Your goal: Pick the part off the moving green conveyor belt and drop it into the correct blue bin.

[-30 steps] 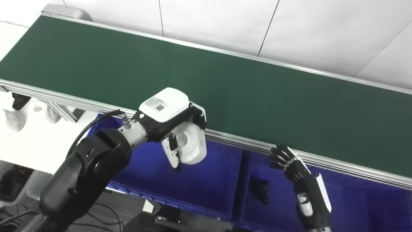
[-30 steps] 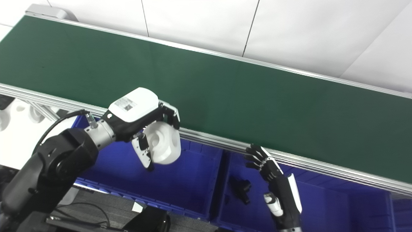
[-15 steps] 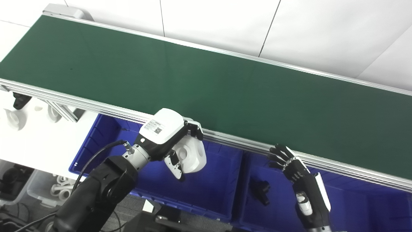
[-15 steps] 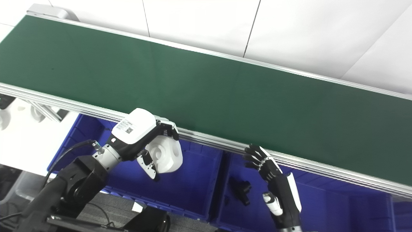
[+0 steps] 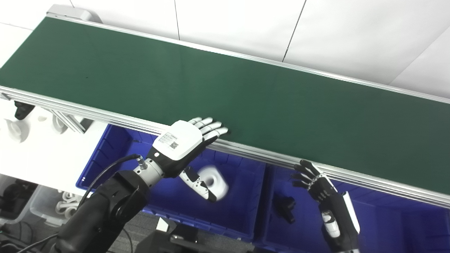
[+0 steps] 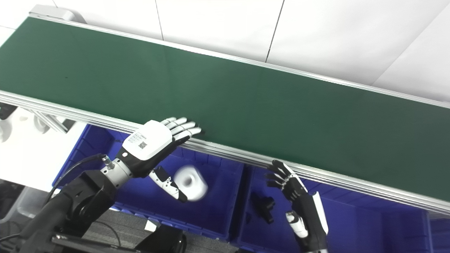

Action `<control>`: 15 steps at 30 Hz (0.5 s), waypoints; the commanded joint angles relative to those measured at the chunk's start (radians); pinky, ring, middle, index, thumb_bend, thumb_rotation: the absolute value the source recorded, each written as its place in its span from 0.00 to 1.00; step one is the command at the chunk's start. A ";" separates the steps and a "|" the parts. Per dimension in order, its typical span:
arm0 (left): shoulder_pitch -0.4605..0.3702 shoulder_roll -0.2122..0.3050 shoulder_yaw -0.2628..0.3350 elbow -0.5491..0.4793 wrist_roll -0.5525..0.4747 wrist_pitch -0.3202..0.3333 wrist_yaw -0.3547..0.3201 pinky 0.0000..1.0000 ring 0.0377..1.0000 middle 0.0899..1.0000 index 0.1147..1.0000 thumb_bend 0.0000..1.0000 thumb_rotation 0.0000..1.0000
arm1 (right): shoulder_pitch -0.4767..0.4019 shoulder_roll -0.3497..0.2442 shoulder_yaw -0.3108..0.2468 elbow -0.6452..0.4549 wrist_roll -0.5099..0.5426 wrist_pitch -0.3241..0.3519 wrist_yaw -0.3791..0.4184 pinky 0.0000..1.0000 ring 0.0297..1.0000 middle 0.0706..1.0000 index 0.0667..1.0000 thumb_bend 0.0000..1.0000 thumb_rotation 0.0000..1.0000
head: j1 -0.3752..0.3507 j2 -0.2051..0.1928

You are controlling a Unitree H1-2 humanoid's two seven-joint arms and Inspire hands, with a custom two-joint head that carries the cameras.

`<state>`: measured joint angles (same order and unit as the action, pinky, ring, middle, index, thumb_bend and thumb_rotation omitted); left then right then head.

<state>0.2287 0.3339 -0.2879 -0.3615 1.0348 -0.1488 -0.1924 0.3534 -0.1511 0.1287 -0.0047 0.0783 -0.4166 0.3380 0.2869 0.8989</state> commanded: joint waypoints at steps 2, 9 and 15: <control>-0.003 0.013 0.009 -0.032 -0.001 0.001 0.000 1.00 1.00 1.00 1.00 1.00 0.69 | -0.002 -0.004 0.002 -0.028 0.016 -0.037 -0.007 0.71 0.77 0.81 0.84 0.88 0.91 | -0.003 0.000; -0.005 0.016 0.012 -0.035 -0.024 -0.014 -0.002 1.00 1.00 1.00 1.00 1.00 0.67 | -0.002 -0.002 0.005 -0.032 0.012 -0.034 -0.010 0.71 0.77 0.81 0.84 0.89 0.91 | -0.012 -0.001; 0.008 -0.030 0.016 -0.012 -0.237 -0.072 0.052 1.00 1.00 1.00 1.00 1.00 0.72 | 0.002 0.009 0.011 -0.044 0.001 -0.019 -0.019 0.72 0.77 0.81 0.84 0.91 0.90 | -0.090 0.000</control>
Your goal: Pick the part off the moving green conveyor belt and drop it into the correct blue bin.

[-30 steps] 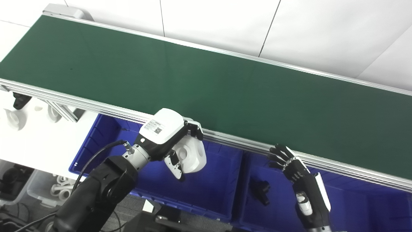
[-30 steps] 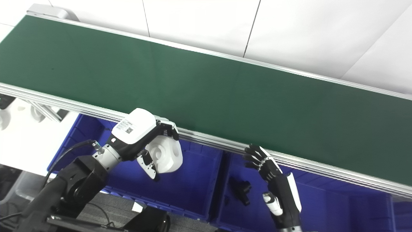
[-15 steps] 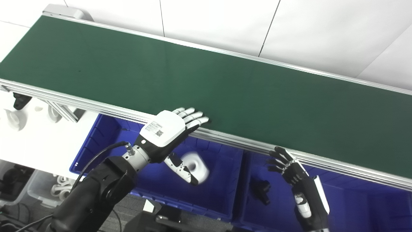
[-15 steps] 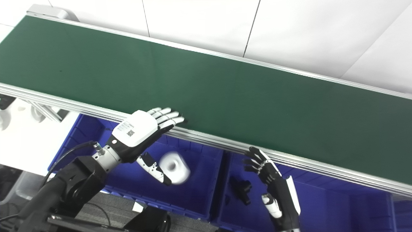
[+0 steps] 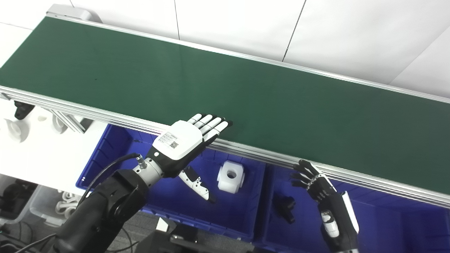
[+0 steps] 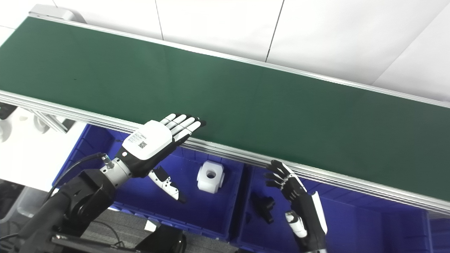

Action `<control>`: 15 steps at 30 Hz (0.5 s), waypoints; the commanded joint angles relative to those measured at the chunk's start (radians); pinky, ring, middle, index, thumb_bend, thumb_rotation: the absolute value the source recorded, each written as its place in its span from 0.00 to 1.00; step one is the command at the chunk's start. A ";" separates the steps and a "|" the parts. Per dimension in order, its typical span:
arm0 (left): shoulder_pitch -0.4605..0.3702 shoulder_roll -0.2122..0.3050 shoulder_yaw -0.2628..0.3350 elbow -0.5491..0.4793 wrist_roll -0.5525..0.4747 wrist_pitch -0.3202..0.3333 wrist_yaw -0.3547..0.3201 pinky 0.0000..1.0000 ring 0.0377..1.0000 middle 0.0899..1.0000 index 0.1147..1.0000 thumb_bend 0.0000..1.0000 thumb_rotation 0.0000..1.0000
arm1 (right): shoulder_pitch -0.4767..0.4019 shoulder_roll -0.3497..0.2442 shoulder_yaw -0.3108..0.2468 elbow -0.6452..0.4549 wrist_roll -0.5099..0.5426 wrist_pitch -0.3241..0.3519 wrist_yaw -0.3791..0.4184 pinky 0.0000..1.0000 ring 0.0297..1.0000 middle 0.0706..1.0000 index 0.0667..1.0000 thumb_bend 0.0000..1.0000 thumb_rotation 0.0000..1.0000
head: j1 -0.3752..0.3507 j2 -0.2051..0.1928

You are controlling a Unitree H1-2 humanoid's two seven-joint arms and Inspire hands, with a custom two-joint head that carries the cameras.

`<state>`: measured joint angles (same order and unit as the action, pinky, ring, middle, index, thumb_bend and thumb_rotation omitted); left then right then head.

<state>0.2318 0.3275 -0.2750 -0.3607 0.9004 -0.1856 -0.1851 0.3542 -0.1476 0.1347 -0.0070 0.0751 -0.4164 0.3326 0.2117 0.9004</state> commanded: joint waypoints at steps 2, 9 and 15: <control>0.010 -0.070 -0.004 0.006 -0.282 -0.055 0.044 1.00 1.00 1.00 0.99 0.98 0.70 | 0.001 0.011 0.009 -0.046 -0.006 -0.015 -0.018 0.72 0.78 0.81 0.84 0.91 0.90 | -0.053 -0.004; 0.005 -0.192 -0.067 0.077 -0.709 -0.010 -0.061 0.94 1.00 0.99 0.95 0.85 0.67 | -0.004 0.054 0.030 -0.030 -0.049 -0.018 -0.047 0.73 0.79 0.83 0.85 0.90 0.88 | -0.186 -0.020; -0.030 -0.200 -0.065 0.207 -0.859 -0.048 -0.114 0.98 1.00 0.99 0.96 0.87 0.72 | -0.005 0.105 0.049 0.012 -0.102 -0.048 -0.101 0.73 0.80 0.84 0.85 0.87 0.88 | -0.304 -0.060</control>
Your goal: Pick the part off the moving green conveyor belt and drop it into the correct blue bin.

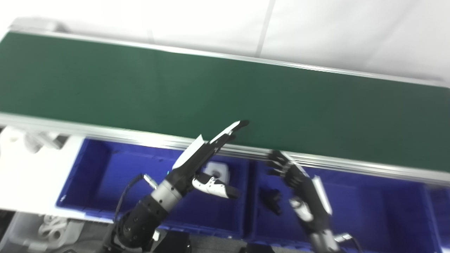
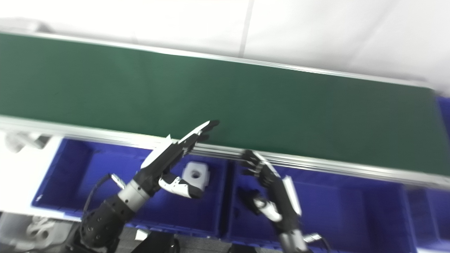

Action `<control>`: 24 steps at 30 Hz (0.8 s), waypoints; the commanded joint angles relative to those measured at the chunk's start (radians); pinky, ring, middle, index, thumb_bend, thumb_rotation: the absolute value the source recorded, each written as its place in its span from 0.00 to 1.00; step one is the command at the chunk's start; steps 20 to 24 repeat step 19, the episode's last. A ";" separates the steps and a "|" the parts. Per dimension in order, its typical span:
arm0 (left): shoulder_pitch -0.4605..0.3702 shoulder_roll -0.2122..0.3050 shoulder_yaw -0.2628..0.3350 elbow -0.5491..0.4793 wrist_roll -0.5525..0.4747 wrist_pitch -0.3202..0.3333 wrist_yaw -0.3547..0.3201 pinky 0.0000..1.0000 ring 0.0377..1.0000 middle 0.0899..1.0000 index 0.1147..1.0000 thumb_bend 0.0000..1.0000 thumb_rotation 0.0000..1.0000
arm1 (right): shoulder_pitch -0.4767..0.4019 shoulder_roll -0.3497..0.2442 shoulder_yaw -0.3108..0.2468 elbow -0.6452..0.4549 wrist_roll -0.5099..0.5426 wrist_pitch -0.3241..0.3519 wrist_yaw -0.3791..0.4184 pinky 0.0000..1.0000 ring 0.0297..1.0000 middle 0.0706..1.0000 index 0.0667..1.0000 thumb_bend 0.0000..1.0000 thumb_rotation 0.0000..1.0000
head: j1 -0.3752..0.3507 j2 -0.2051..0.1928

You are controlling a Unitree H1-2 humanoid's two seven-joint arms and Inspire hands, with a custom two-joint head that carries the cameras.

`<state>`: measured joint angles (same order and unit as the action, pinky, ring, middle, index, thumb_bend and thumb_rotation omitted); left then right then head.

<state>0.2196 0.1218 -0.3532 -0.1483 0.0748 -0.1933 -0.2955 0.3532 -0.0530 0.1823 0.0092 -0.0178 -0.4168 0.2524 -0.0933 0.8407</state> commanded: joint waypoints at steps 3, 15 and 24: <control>-0.028 0.004 0.025 0.050 -0.061 -0.078 -0.009 0.98 1.00 0.98 0.96 0.88 0.71 | -0.004 0.026 0.011 0.011 -0.023 -0.052 -0.043 0.74 0.81 0.84 0.86 0.87 0.88 | -0.027 -0.012; -0.025 0.007 0.028 0.213 -0.028 -0.231 -0.019 0.91 0.95 0.95 0.92 0.84 0.71 | 0.004 0.026 0.040 0.051 -0.025 -0.052 -0.080 0.77 0.83 0.86 0.88 0.90 0.89 | -0.038 -0.082; -0.014 0.004 0.019 0.215 -0.007 -0.223 -0.021 0.87 0.93 0.95 0.91 0.85 0.69 | 0.008 0.014 0.040 0.053 -0.014 -0.053 -0.078 0.77 0.82 0.86 0.87 0.90 0.89 | 0.003 -0.097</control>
